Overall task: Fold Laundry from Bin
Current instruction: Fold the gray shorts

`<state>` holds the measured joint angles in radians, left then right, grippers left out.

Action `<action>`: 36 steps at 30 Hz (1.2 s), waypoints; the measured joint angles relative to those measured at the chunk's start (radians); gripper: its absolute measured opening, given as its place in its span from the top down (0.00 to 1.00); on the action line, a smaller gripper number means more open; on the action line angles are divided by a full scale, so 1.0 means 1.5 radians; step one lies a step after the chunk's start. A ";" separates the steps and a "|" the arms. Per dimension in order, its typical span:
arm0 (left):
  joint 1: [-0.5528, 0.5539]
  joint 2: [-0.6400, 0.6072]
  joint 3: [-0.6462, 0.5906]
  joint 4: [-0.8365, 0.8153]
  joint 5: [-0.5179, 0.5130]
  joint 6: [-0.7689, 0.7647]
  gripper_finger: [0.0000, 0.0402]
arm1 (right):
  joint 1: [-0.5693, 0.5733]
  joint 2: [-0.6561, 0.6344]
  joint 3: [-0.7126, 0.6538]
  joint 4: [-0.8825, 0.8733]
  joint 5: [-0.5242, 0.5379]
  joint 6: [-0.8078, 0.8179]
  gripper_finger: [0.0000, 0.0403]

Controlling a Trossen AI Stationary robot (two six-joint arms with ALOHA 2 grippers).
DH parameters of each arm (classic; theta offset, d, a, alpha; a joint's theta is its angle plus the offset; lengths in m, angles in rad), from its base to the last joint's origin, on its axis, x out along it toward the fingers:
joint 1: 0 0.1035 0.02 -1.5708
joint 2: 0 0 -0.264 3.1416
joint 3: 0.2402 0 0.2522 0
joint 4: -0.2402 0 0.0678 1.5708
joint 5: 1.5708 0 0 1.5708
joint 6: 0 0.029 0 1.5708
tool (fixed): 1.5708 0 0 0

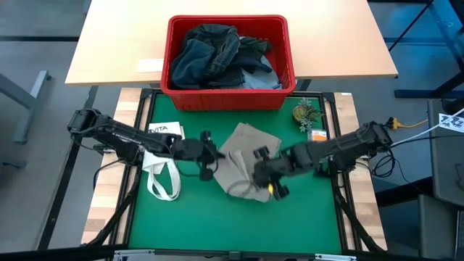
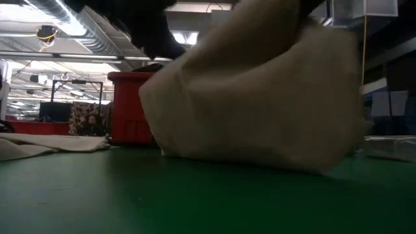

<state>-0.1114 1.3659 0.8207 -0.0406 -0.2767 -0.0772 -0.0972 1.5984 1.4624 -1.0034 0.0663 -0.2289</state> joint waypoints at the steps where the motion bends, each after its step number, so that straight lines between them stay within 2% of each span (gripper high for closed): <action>1: 0.018 0.000 0.000 -0.005 0.000 0.000 1.00 | -0.022 -0.008 -0.015 0.014 0.000 -0.007 0.98; 8: 0.147 0.011 0.000 -0.011 0.005 0.000 1.00 | -0.159 -0.032 -0.091 0.023 -0.007 -0.026 0.98; 13: 0.205 0.014 0.000 -0.005 0.020 0.004 1.00 | -0.204 -0.041 -0.127 0.023 -0.021 -0.026 0.98; 16: 0.217 0.014 -0.001 0.017 0.037 0.027 1.00 | -0.201 -0.057 -0.132 0.024 -0.039 -0.033 0.98; 20: 0.220 0.019 -0.001 0.102 0.054 0.048 1.00 | -0.201 -0.096 -0.132 0.023 -0.043 -0.041 0.98; 27: 0.228 0.026 0.000 0.136 0.025 0.058 1.00 | -0.208 -0.163 -0.136 0.024 -0.009 -0.013 0.98; 33: 0.238 0.082 0.000 0.159 0.020 0.040 1.00 | -0.232 -0.213 -0.243 0.062 0.003 0.000 0.98; 36: 0.237 0.111 -0.001 0.215 0.007 0.041 1.00 | -0.257 -0.244 -0.301 0.093 0.014 0.000 0.98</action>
<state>0.2447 1.5317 0.8200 0.2823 -0.2661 -0.0160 -0.4826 1.2328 1.0105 -0.8636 0.0868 -0.2283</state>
